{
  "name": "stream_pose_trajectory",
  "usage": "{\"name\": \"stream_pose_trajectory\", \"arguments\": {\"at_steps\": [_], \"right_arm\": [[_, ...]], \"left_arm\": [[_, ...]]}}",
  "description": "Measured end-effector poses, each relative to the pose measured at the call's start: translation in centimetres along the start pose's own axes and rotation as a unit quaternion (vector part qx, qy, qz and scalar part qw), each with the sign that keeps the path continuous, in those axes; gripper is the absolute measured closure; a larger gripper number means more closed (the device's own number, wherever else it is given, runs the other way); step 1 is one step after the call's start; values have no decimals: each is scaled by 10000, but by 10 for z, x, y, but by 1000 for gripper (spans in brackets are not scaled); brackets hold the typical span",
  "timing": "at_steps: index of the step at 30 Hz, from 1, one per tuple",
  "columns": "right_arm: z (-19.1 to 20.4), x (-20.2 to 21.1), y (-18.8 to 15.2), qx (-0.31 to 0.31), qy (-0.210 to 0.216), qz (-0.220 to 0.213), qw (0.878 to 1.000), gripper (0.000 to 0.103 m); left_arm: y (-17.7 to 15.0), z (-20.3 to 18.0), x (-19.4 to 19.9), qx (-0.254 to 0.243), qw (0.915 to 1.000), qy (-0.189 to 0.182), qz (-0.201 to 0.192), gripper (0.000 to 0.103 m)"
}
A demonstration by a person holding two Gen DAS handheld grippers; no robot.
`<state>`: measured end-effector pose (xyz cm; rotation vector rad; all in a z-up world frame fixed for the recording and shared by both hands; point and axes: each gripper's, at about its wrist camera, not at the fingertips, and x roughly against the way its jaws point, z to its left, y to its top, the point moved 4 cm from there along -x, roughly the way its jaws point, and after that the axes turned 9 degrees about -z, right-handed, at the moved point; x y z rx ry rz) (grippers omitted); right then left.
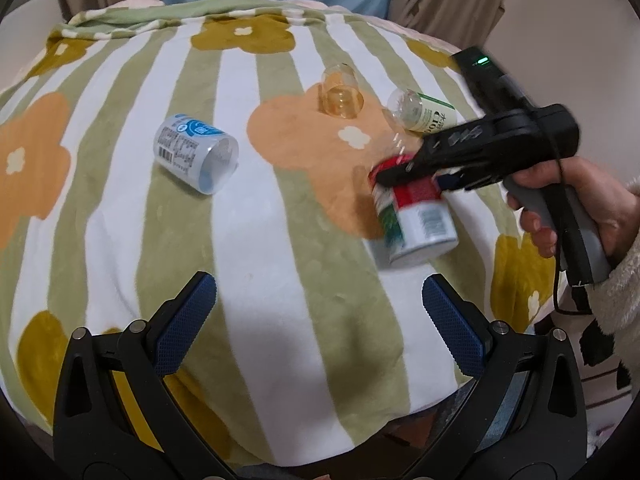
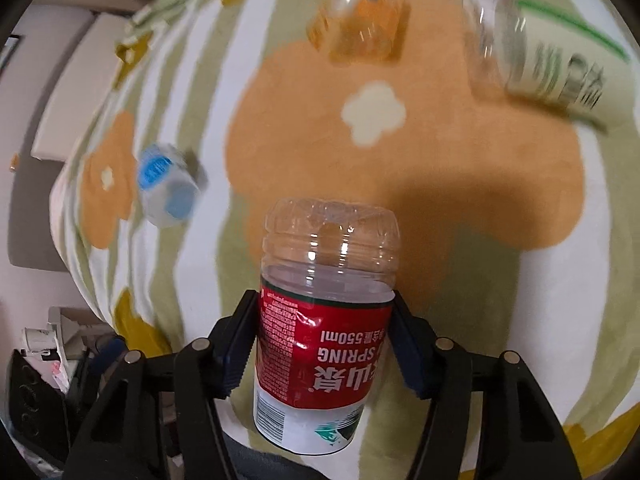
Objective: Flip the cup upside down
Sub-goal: 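Turn the bottle onto its end with the right tool and lower it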
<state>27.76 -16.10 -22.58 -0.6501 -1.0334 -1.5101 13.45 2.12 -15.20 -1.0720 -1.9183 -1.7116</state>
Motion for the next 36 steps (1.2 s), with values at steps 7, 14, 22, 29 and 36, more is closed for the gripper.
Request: {"name": "stream_pose_trajectory", "arguments": {"at_steps": [7, 14, 22, 29, 36], "right_arm": [[40, 97, -19, 1384, 64, -2915, 9465, 45], [48, 78, -55, 1948, -661, -4063, 8903, 45], [28, 30, -52, 1858, -661, -3691, 9082, 45], [30, 30, -58, 2140, -718, -3126, 9227, 45], [40, 33, -76, 2823, -994, -2885, 9095, 45]], "left_arm": [[2, 2, 10, -176, 9997, 69, -144, 0], [2, 4, 12, -285, 9995, 109, -125, 0], [3, 13, 22, -252, 9993, 208, -189, 0], [3, 10, 19, -210, 9997, 78, -140, 0], [2, 6, 22, -197, 9996, 39, -177, 0]]}}
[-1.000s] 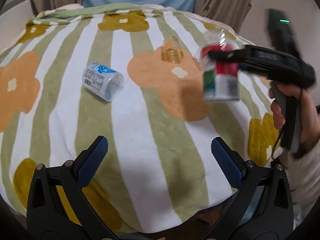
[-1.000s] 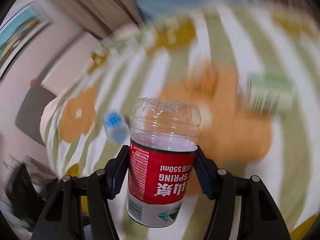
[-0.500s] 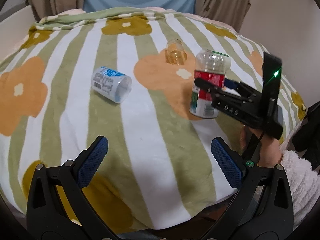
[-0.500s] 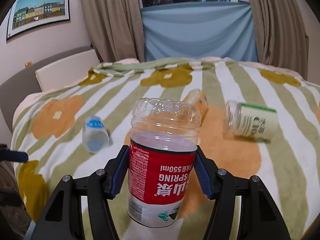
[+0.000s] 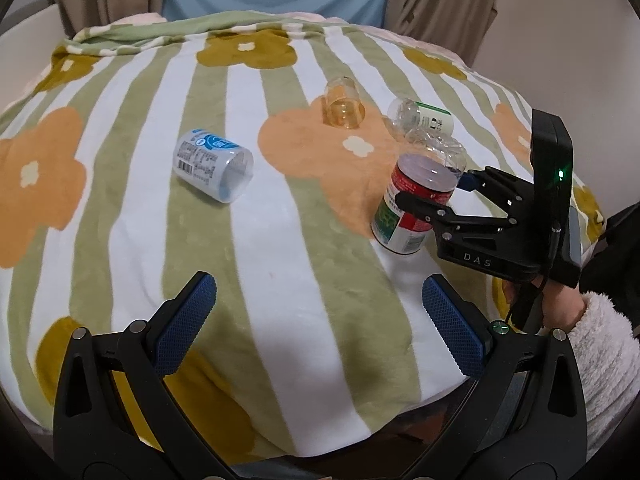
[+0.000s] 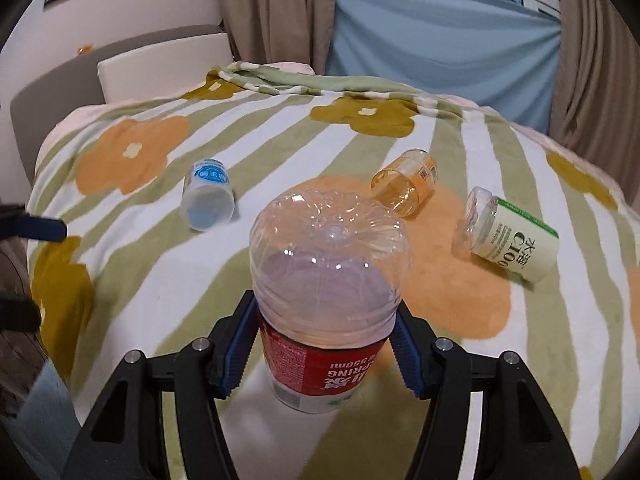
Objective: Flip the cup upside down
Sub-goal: 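Turn the bottle onto its end with the right tool and lower it, then open the right tool, leaving the bottle standing on the bed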
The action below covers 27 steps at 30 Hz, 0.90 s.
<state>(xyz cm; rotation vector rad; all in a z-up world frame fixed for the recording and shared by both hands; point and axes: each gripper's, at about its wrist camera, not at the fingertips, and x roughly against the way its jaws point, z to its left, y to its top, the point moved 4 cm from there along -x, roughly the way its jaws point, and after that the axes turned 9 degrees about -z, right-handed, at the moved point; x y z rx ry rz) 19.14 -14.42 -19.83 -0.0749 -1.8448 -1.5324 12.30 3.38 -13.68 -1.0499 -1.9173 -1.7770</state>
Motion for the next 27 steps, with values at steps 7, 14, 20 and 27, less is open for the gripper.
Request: {"name": "stream_pose_trajectory", "arguments": {"at_steps": [7, 14, 20, 27], "right_arm": [[-5, -4, -11, -385, -97, -411, 9984, 46], [0, 0, -16, -193, -281, -389, 9987, 41], [-6, 8, -12, -394, -402, -527, 9970, 0], [-6, 19, -5, -555, -268, -561, 9965, 0]], "left_arm": [[-1, -3, 3, -65, 10000, 35, -17, 0], [-2, -3, 6, -55, 10000, 59, -18, 0], [-1, -9, 7, -130, 9999, 68, -49, 0], [1, -17, 12, -221, 9996, 144, -129, 0]]}}
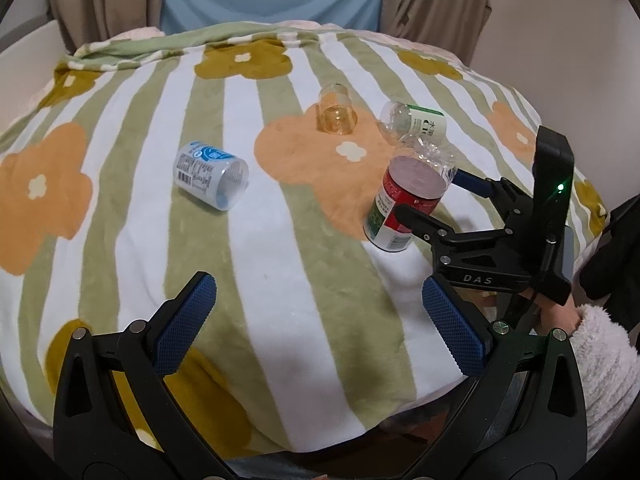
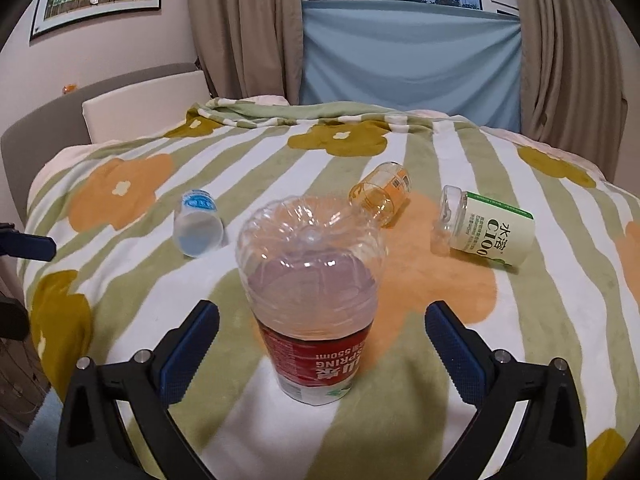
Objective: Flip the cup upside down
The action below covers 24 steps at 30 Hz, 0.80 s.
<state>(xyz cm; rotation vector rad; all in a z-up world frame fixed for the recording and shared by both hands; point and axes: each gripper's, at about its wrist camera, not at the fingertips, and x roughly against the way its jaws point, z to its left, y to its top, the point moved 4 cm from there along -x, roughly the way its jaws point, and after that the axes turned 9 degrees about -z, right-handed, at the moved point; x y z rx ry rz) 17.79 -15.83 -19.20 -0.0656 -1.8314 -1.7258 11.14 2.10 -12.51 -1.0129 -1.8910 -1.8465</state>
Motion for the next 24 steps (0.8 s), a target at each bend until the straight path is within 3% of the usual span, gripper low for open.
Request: {"name": "stream_pose_trajectory", "arguments": {"at_steps": [8, 15, 20, 24], "right_arm": [[5, 47, 27, 243, -104, 83, 9996, 0], [-6, 105, 78, 355, -416, -268, 9981, 0], [-15, 145, 123, 98, -837, -846, 9928, 0], [-15, 180, 145, -29, -1289, -1358, 9823, 0]], "left_arm": [[13, -13, 9, 88, 9993, 83, -361, 0], [65, -21, 23, 329, 9943, 124, -1007, 0], [98, -30, 54, 1, 9856, 327, -1661, 0], [108, -40, 91, -269, 9697, 593, -2356, 0]]}}
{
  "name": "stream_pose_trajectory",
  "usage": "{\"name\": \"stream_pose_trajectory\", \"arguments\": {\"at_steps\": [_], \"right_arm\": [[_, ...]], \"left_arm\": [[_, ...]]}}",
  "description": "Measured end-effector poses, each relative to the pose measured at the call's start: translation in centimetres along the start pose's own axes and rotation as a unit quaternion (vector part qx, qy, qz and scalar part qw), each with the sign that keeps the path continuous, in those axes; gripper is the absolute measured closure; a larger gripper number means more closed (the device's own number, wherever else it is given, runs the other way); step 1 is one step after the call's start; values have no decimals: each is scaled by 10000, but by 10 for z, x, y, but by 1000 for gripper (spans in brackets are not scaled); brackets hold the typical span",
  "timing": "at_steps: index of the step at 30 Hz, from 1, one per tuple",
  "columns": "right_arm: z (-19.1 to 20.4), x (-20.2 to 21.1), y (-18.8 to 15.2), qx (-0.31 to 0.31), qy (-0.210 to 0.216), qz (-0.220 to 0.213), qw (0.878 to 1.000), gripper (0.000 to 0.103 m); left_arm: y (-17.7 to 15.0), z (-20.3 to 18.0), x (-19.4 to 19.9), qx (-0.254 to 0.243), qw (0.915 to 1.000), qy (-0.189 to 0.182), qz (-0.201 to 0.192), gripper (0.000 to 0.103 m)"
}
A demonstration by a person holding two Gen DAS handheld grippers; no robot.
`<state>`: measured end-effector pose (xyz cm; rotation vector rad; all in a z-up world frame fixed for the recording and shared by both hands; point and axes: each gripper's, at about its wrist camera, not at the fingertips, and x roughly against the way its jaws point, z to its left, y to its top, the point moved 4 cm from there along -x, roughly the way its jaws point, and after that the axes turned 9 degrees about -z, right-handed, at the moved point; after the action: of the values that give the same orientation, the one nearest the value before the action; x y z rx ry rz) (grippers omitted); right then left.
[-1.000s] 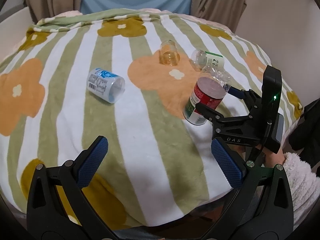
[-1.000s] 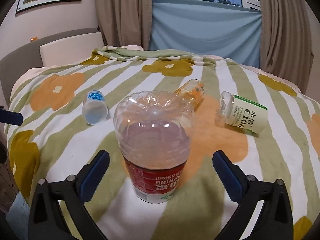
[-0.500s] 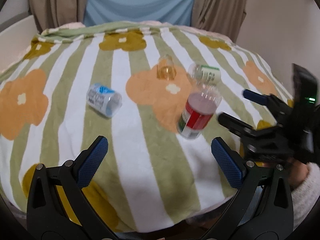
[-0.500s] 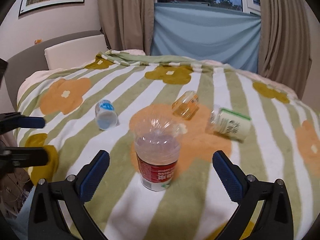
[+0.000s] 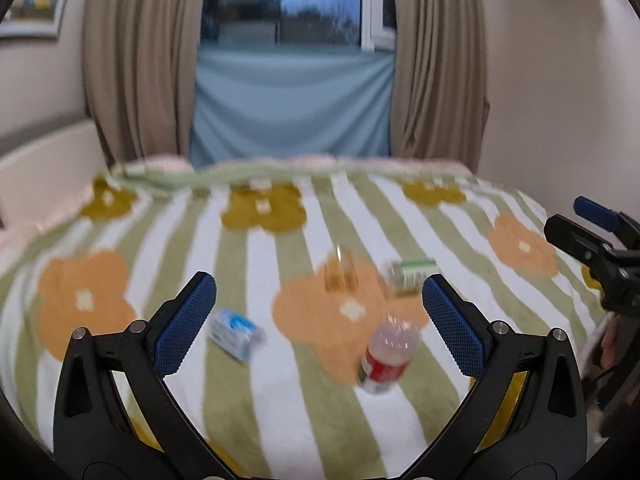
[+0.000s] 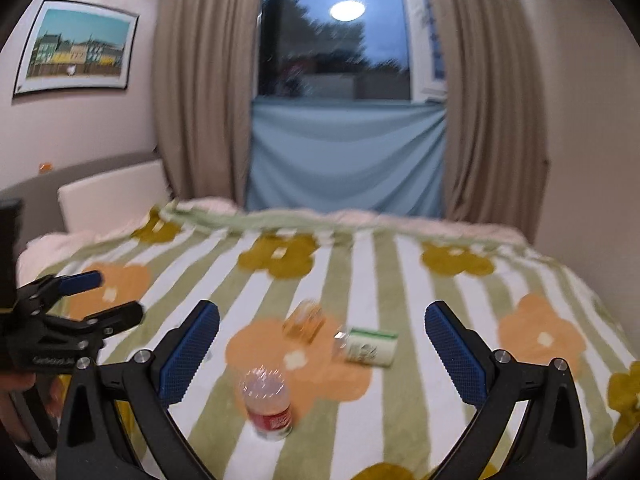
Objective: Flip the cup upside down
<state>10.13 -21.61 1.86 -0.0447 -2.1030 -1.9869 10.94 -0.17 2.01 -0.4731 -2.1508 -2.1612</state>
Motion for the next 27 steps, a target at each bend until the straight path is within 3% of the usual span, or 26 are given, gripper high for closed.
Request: {"name": "stream_pose_trajectory", "arguments": {"at_steps": [6, 27], "right_arm": [[-6, 12, 8, -98, -268, -228, 9993, 0], [-7, 10, -2, -179, -383, -143, 9990, 0]], "left_arm": [[9, 0, 30, -96, 9972, 347, -650, 0], [4, 9, 37, -12, 9942, 555, -925, 0]]}}
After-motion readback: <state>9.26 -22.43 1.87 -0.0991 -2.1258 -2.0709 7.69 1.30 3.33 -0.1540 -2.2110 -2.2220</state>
